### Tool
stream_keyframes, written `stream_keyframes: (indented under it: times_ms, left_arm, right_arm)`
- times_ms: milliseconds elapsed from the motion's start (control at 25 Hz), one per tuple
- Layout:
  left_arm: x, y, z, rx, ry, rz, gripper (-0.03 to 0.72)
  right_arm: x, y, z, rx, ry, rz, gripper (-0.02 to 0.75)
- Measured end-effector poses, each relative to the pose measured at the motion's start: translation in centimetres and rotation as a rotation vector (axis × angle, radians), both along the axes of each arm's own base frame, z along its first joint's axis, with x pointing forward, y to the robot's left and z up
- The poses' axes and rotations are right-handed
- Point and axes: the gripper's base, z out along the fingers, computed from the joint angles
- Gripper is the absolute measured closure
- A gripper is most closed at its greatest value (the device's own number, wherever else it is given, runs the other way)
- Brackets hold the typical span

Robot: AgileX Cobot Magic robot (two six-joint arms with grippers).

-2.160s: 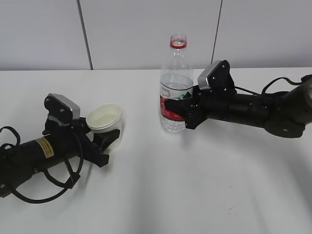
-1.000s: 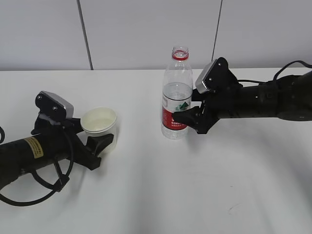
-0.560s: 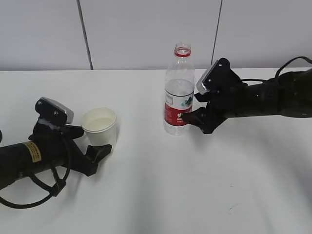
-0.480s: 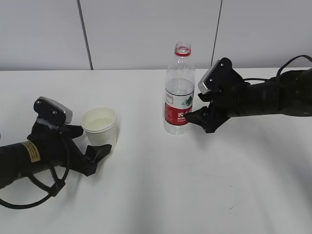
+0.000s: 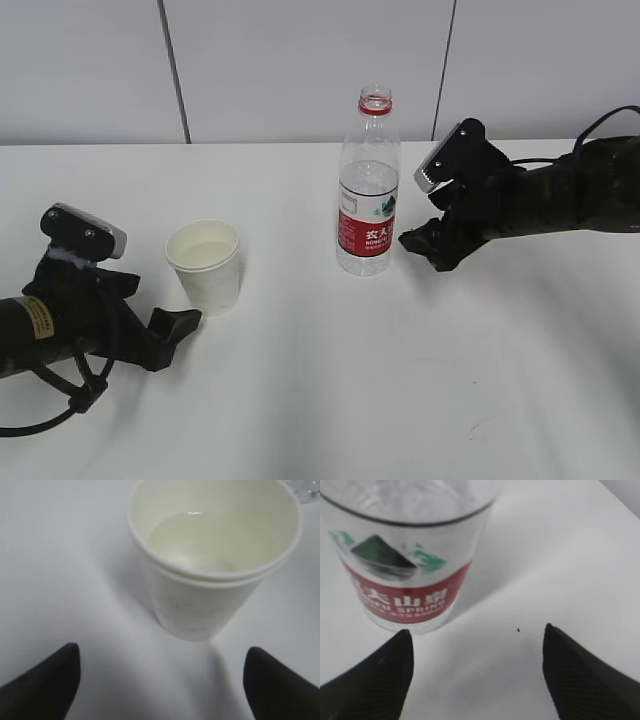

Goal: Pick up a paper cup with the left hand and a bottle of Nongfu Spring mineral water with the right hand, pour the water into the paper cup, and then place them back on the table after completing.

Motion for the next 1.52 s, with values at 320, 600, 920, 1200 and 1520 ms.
stream_keyframes:
  times_ms: [320, 600, 920, 1200, 1520]
  left_arm:
    - [0.4, 2.4, 1.5, 0.062, 0.074, 0.155, 0.099]
    - [2.6, 3.9, 3.3, 0.178, 0.201, 0.249, 0.099]
    - [5.6, 4.0, 6.0, 0.241, 0.249, 0.301, 0.101]
    - [5.7, 4.3, 6.3, 0.278, 0.302, 0.315, 0.101]
    - [4.9, 4.8, 6.5, 0.355, 0.359, 0.310, 0.103]
  right_arm:
    - [0.7, -2.5, 0.1, 0.078, 0.025, -0.179, 0.145]
    - [1.7, -6.3, 0.7, 0.183, 0.053, -0.389, 0.145]
    - [3.7, -8.6, 2.8, 0.113, 0.026, -0.634, 0.145]
    - [3.2, -10.2, 2.5, 0.040, 0.082, -0.819, 0.146]
    - [3.3, -10.9, 4.1, 0.001, 0.274, -0.978, 0.146]
